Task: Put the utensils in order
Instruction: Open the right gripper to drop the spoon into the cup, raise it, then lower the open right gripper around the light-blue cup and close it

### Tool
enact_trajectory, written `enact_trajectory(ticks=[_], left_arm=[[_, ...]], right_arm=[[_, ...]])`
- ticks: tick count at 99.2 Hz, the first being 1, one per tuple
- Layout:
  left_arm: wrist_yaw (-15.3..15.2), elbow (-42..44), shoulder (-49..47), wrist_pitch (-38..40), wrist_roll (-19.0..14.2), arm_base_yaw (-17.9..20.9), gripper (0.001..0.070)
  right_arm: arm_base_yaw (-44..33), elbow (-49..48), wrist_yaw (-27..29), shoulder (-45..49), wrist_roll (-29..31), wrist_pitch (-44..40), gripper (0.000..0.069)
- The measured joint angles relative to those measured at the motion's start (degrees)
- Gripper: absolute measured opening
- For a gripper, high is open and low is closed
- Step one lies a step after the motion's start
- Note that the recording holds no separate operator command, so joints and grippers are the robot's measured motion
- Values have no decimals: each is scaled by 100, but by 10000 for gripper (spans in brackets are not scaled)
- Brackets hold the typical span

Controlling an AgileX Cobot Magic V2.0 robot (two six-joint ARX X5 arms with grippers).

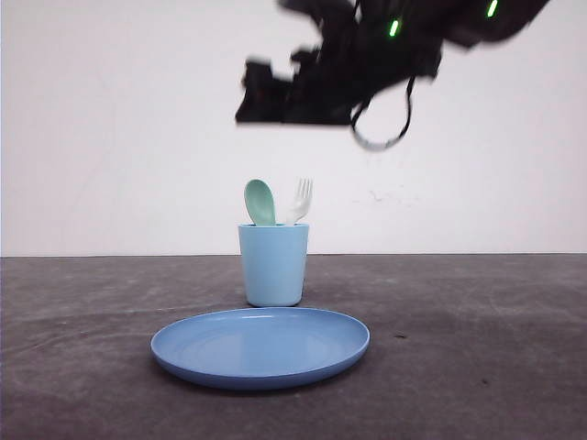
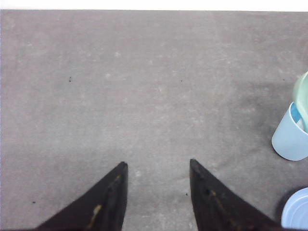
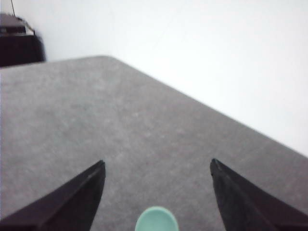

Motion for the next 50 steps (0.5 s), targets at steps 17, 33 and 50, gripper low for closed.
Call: enact_trajectory(ticks=[17, 33, 50], left_arm=[[0, 0, 0, -4, 0, 0, 233], [0, 0, 0, -4, 0, 0, 233], [0, 0, -4, -7, 0, -2, 233]], right_arm=[[-79, 0, 0, -841, 114, -1213, 435], [-275, 2, -273, -1600, 343, -2643, 435], [-492, -317, -577, -2055, 402, -3451, 435]])
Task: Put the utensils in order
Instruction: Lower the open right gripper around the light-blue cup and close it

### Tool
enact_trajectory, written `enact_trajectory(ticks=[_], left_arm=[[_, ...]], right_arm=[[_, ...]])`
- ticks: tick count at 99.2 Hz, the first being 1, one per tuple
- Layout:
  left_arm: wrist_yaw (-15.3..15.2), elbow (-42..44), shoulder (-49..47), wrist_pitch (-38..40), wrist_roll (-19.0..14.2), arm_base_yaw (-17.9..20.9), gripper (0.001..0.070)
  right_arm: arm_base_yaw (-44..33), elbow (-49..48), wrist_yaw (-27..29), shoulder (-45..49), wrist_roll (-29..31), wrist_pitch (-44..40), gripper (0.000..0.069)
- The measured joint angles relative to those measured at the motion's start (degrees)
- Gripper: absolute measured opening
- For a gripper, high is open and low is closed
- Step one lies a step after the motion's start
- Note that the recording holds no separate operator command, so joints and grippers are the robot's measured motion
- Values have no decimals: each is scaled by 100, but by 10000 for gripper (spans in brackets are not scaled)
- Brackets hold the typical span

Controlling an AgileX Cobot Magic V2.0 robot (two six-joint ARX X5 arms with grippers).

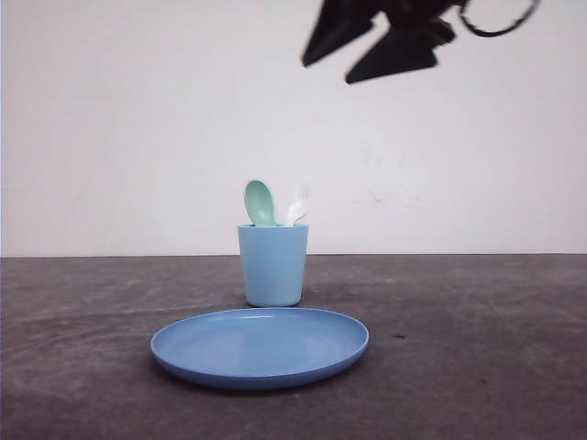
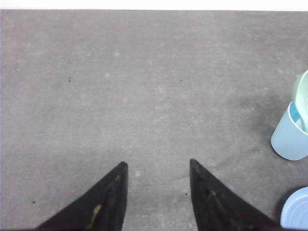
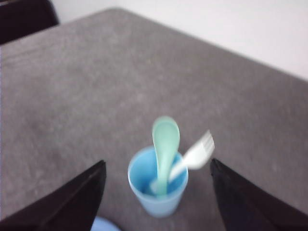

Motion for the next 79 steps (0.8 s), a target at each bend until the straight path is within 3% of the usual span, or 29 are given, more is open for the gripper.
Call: enact_trajectory(ticks=[40, 61, 79], left_arm=[[2, 0, 2, -55, 0, 0, 233], [0, 0, 0, -55, 0, 2, 233], [0, 0, 2, -57, 0, 2, 233]], right_arm=[[-236, -1228, -4, -186, 365, 68, 443], [-234, -1410, -13, -149, 455, 184, 659], [-221, -1410, -17, 142, 474, 323, 681]])
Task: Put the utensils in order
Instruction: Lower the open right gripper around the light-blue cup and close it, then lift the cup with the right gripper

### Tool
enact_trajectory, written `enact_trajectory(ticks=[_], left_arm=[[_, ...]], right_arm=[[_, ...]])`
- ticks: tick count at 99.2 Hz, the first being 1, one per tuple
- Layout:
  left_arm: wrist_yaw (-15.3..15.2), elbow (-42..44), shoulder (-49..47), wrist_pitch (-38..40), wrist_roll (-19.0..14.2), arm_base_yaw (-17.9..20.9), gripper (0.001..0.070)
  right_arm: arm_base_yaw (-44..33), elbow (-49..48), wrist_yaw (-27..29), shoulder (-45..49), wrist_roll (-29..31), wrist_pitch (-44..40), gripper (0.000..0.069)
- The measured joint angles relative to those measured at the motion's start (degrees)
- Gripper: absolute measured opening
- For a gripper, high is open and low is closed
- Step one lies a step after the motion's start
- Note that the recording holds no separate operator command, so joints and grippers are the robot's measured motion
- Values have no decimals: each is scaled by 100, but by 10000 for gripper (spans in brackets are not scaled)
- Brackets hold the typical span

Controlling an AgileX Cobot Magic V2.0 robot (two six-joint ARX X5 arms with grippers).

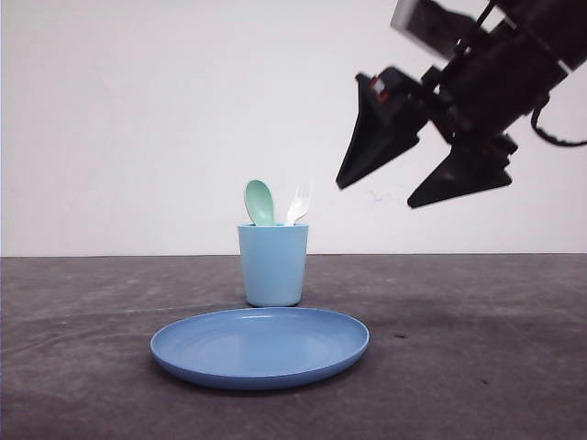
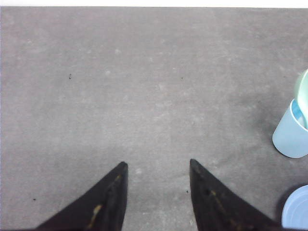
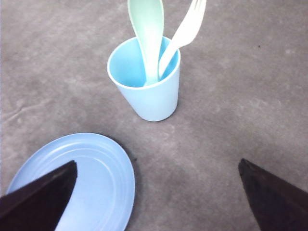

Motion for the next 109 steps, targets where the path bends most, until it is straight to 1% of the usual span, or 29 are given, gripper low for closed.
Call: enact_trajectory(ticks=[19, 43, 51, 64, 88, 109], left_arm=[[0, 0, 0, 2, 0, 0, 233], [0, 0, 0, 0, 0, 0, 233], [0, 0, -2, 2, 0, 0, 233], [0, 0, 0, 0, 0, 0, 233], [0, 0, 0, -2, 0, 0, 233], [0, 0, 0, -2, 0, 0, 233]], right_arm=[[107, -2, 11, 555, 9, 555, 681], [177, -2, -181, 1414, 315, 1563, 681], [208, 39, -195, 1687, 369, 1766, 681], [271, 365, -286, 2142, 404, 1821, 681], [404, 1401, -289, 2861, 398, 1871, 681], [444, 2190, -289, 3471, 382, 1561, 681]])
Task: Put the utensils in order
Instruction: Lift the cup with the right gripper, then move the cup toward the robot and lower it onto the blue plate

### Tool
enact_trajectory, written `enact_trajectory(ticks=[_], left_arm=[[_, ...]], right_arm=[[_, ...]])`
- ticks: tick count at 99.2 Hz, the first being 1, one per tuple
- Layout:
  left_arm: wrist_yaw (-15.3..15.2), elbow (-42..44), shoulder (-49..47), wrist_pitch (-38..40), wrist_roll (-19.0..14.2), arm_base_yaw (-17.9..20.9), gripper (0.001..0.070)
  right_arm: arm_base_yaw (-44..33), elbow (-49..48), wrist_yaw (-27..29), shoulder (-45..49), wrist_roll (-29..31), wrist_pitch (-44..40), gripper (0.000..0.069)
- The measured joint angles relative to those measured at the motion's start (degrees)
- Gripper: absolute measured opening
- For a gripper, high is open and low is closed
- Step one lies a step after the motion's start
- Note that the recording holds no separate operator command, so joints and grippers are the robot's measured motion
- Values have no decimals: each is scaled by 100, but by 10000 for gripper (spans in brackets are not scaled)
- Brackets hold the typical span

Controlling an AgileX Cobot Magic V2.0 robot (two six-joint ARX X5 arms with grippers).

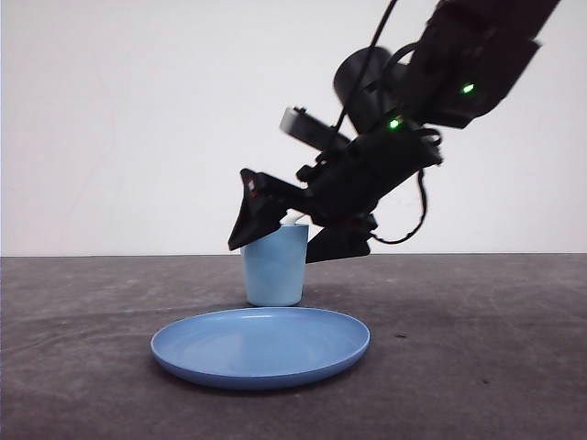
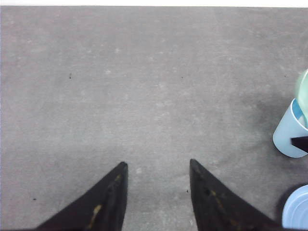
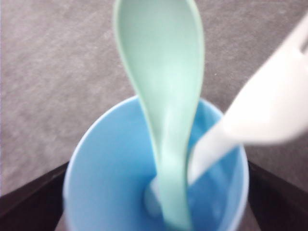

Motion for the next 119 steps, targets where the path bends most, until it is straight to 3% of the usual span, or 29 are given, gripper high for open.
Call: enact_trajectory(ticks=[14, 33, 56, 68, 104, 119], left_arm=[[0, 0, 0, -2, 0, 0, 233], [0, 0, 0, -2, 0, 0, 233], [0, 0, 0, -2, 0, 0, 233], [0, 0, 0, 0, 2, 0, 233], [0, 0, -2, 28, 2, 0, 233], [0, 0, 0, 22, 4, 0, 233]], right_arm=[[28, 155, 31, 101, -46, -52, 674], [50, 155, 155, 101, -225, -101, 513], [48, 155, 157, 87, -295, -133, 497], [50, 155, 155, -120, -323, -553, 493], [149, 136, 164, -1585, -404, -2179, 491], [321, -459, 173, -2208, -409, -2122, 491]])
